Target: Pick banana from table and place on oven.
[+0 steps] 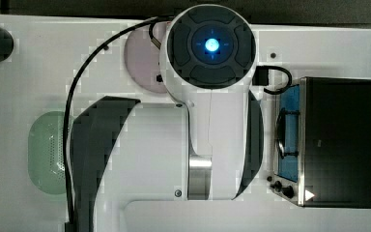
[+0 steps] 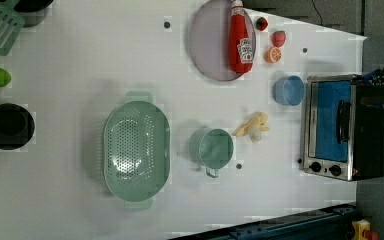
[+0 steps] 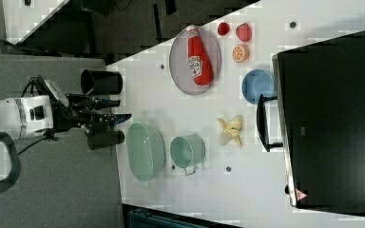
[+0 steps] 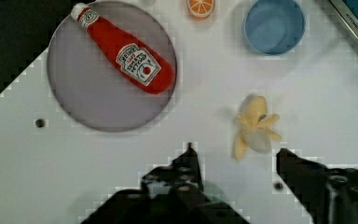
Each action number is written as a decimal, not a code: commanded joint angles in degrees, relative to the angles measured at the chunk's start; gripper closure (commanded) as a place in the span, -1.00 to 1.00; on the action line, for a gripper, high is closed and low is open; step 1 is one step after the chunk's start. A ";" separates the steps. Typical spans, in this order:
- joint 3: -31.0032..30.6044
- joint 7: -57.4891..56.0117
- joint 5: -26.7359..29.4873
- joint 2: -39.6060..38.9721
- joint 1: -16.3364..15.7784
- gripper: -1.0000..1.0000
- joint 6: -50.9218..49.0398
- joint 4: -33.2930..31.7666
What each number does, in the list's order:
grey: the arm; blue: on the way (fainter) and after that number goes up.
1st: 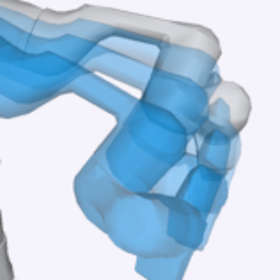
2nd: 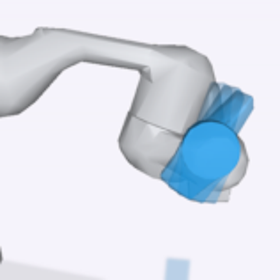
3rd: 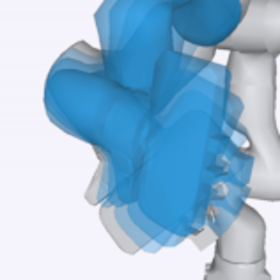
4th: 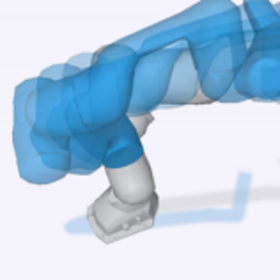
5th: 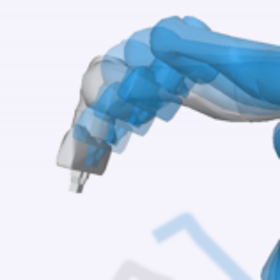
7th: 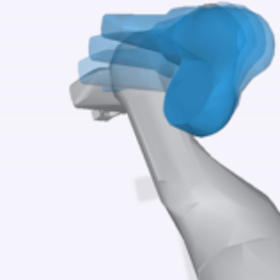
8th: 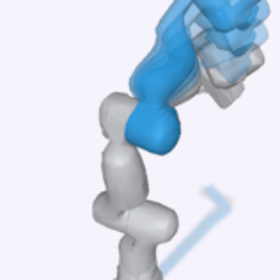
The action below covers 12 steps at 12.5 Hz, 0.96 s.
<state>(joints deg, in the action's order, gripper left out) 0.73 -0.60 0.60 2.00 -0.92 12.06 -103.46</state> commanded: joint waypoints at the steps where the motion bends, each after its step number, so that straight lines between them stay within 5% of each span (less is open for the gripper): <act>1: 1.28 9.82 -0.24 22.72 1.51 -0.59 -6.63 -15.59; 3: 1.27 9.82 -0.24 22.69 1.51 -0.99 -6.64 -15.69; 8: 1.27 9.82 -0.24 20.15 1.51 -1.00 -1.12 -19.75; 12: 1.33 9.82 -0.24 14.30 1.54 -1.00 13.34 -28.70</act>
<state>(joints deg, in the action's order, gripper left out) 3.49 5.63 0.32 18.38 0.16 24.98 -129.25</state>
